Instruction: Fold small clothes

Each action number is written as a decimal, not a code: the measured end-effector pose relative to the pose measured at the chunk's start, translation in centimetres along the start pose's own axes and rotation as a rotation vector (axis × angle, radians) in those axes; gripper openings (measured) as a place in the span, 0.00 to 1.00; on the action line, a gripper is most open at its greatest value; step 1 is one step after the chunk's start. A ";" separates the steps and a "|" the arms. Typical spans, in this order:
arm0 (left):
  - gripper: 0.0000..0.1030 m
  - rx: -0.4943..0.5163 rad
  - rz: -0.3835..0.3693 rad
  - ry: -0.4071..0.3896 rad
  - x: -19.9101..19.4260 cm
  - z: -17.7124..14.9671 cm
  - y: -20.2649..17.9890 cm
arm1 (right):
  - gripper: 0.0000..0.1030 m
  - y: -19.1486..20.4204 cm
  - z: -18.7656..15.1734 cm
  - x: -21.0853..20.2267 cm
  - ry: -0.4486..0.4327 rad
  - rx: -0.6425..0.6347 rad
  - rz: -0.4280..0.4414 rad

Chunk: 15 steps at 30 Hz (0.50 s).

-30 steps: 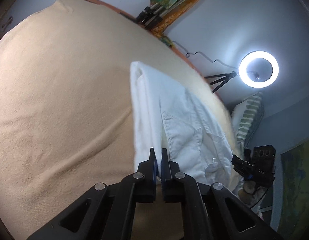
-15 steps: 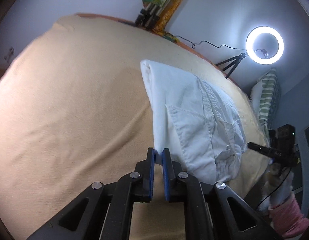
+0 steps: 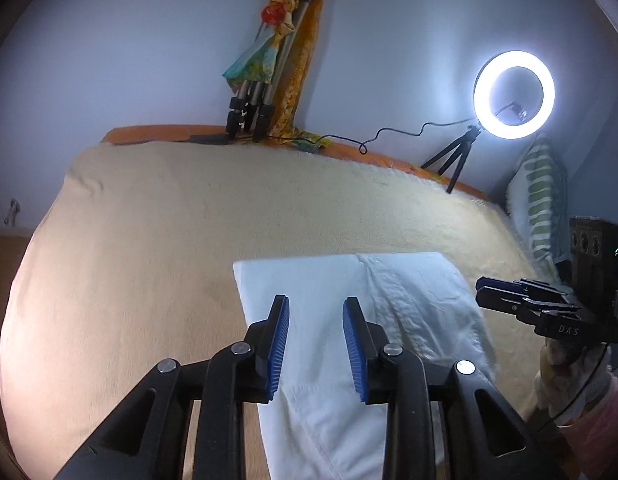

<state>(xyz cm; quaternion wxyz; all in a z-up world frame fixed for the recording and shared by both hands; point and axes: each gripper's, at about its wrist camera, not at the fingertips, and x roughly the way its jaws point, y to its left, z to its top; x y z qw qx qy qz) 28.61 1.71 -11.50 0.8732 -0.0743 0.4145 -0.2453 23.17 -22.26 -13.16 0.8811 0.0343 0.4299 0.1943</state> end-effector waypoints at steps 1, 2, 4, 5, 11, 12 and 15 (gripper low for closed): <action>0.27 0.005 0.002 0.010 0.8 0.1 -0.2 | 0.34 0.0 0.3 1.1 0.014 -0.001 -0.011; 0.27 0.009 0.006 0.028 1.8 0.0 -0.2 | 0.34 -0.1 0.4 1.9 0.024 -0.005 -0.022; 0.27 0.008 0.030 0.066 3.7 -0.5 0.3 | 0.34 -0.2 -0.3 2.9 0.042 -0.013 -0.051; 0.27 0.003 0.037 0.084 4.5 -1.0 0.6 | 0.34 -0.5 -0.6 3.5 0.055 -0.017 -0.064; 0.30 -0.002 0.042 0.076 5.8 -3.7 2.1 | 0.33 -1.1 -3.3 5.0 0.047 -0.073 -0.121; 0.30 -0.010 0.037 0.077 5.6 -3.8 2.3 | 0.33 -0.9 -3.3 4.7 0.045 -0.092 -0.136; 0.29 0.004 0.062 0.085 4.6 -3.7 2.8 | 0.33 -1.2 -3.2 3.2 0.057 -0.097 -0.132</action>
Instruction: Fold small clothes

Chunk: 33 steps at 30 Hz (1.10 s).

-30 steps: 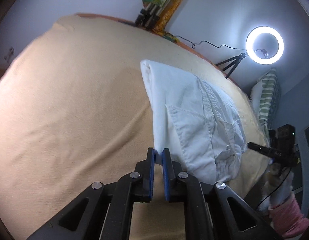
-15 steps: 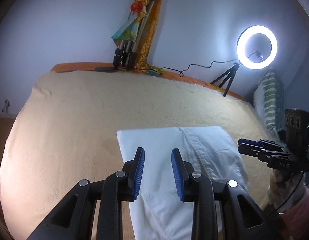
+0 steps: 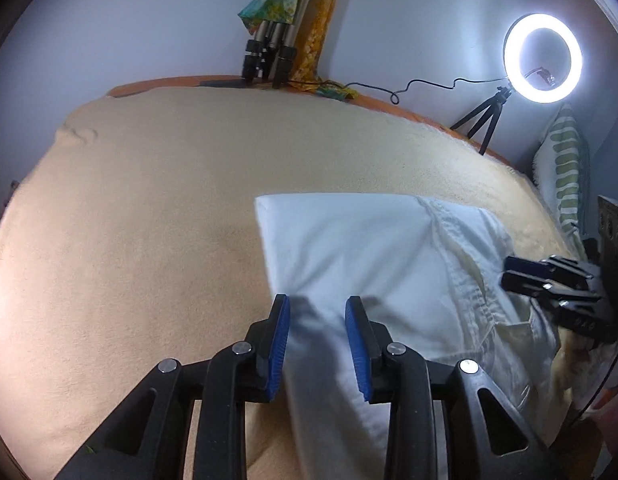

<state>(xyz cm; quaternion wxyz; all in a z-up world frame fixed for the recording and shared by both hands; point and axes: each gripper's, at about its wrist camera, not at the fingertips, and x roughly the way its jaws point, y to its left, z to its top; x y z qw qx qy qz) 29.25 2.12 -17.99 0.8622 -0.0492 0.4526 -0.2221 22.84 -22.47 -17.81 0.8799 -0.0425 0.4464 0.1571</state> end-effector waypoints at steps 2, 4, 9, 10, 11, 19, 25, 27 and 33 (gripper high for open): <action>0.25 0.000 0.016 -0.018 -1.1 0.3 0.6 | 0.33 -0.9 0.2 -1.4 0.004 0.025 0.017; 0.25 -0.022 -0.008 -0.048 -2.1 1.0 1.1 | 0.34 -1.7 0.6 -2.5 -0.020 0.049 0.029; 0.26 -0.035 -0.029 -0.076 -1.3 3.6 0.7 | 0.36 -3.3 3.8 -2.5 -0.074 0.115 0.074; 0.26 -0.031 -0.024 -0.075 -0.6 4.0 0.4 | 0.36 -3.5 4.5 -1.8 -0.069 0.122 0.074; 0.27 -0.024 -0.023 -0.070 0.1 4.4 0.3 | 0.36 -3.6 5.0 -1.0 -0.062 0.127 0.068; 0.30 0.019 0.099 -0.008 4.1 4.2 1.3 | 0.36 -5.9 4.8 3.6 0.033 0.151 -0.017; 0.27 -0.032 0.150 -0.031 1.5 3.3 3.9 | 0.36 -8.2 3.4 0.4 0.014 0.208 -0.077; 0.29 -0.078 0.110 -0.040 0.1 2.7 4.7 | 0.39 -8.3 2.8 -0.9 0.017 0.231 -0.022; 0.52 -0.308 -0.153 -0.034 -3.8 0.0 6.5 | 0.67 -7.9 0.0 -3.0 0.044 0.342 0.216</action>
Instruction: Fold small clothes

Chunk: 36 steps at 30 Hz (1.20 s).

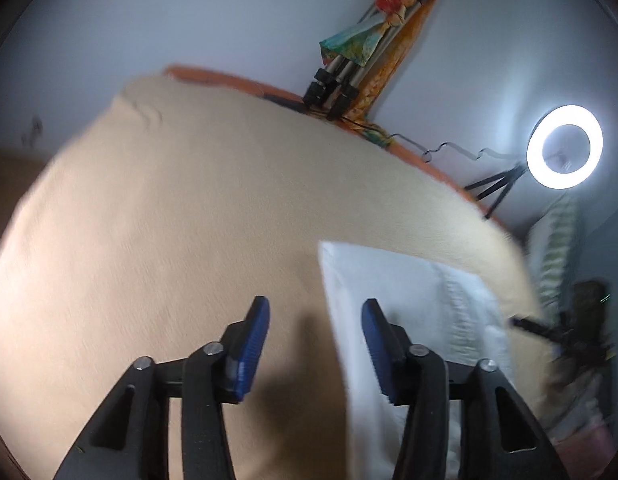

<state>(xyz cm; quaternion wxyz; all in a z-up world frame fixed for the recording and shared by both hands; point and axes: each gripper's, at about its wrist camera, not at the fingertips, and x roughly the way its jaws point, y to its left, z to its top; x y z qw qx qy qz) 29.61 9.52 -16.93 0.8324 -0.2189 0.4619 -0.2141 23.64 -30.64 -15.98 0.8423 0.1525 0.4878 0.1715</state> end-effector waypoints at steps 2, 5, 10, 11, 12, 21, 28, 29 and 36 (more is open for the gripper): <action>0.53 -0.079 -0.088 0.038 -0.2 -0.9 0.5 | 0.67 -0.5 -0.9 0.3 0.023 0.050 0.057; 0.53 -0.137 -0.137 0.087 0.4 -2.0 0.7 | 0.67 -1.4 -2.4 0.7 0.038 0.110 0.098; 0.50 -0.198 -0.168 0.136 2.1 -3.2 1.2 | 0.67 -3.0 -3.8 1.6 0.042 0.191 0.132; 0.46 -0.196 -0.169 0.142 2.5 -3.3 1.2 | 0.67 -3.2 -3.9 1.9 0.043 0.203 0.151; 0.45 -0.188 -0.169 0.141 2.6 -3.3 1.0 | 0.67 -3.3 -4.0 1.9 0.038 0.205 0.159; 0.28 -0.165 -0.187 0.147 4.3 -2.9 -0.3 | 0.46 -2.3 -3.6 4.3 0.048 0.205 0.242; 0.13 -0.046 -0.105 0.095 3.7 -3.1 -2.7 | 0.24 -0.4 -3.5 3.9 0.043 0.137 0.167; 0.12 -0.023 -0.094 0.085 3.4 -3.1 -3.3 | 0.20 0.0 -3.4 3.5 0.039 0.120 0.150; 0.09 0.098 -0.060 0.028 1.4 -2.8 -6.9 | 0.14 4.0 -2.9 1.3 0.008 -0.055 0.021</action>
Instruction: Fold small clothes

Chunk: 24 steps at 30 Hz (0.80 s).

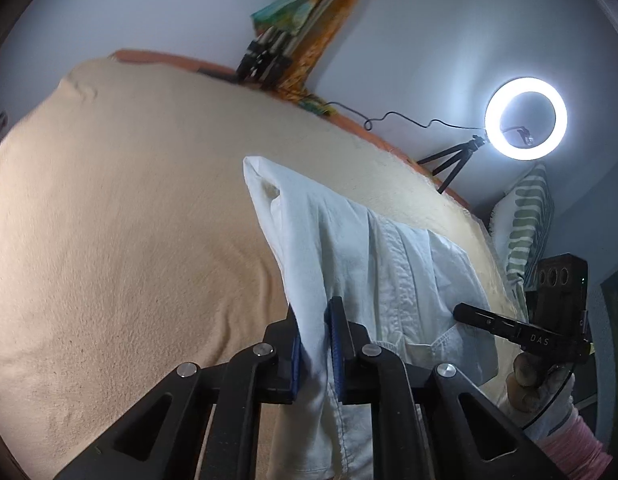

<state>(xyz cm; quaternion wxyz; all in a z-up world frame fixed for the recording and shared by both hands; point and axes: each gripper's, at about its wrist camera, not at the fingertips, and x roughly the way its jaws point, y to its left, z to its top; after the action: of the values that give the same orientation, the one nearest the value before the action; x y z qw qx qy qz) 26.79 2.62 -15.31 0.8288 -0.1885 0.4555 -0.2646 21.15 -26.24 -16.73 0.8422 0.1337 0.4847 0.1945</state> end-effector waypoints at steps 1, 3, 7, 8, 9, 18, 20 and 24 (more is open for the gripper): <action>0.09 0.011 -0.004 -0.004 -0.2 0.1 -0.5 | 0.14 0.5 0.1 -0.3 -0.004 -0.023 -0.017; 0.09 0.026 -0.009 -0.012 -0.5 0.3 -1.4 | 0.13 1.2 0.2 -1.1 -0.017 -0.059 -0.044; 0.09 0.063 -0.019 -0.025 -0.3 0.8 -3.5 | 0.13 1.5 0.9 -3.2 -0.048 -0.091 -0.074; 0.09 0.070 -0.023 -0.025 -0.1 0.9 -4.1 | 0.13 1.4 1.0 -3.8 -0.056 -0.101 -0.086; 0.09 0.077 -0.028 -0.024 0.3 1.0 -4.7 | 0.13 1.4 1.1 -4.2 -0.060 -0.108 -0.097; 0.09 0.150 -0.096 0.010 6.9 3.2 -12.5 | 0.12 -3.1 3.3 -10.5 -0.124 -0.117 -0.208; 0.09 0.172 -0.108 0.016 9.0 3.8 -14.7 | 0.12 -4.7 3.9 -11.9 -0.138 -0.115 -0.239; 0.09 0.214 -0.129 0.035 13.8 5.1 -19.5 | 0.12 -8.4 5.2 -14.1 -0.154 -0.105 -0.308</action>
<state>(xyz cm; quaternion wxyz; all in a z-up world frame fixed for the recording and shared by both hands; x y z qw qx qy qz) 32.07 -20.85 -10.96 0.8172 -0.1234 0.4263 -0.3677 20.89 -40.33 -6.89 0.9025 0.0282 0.4227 0.0776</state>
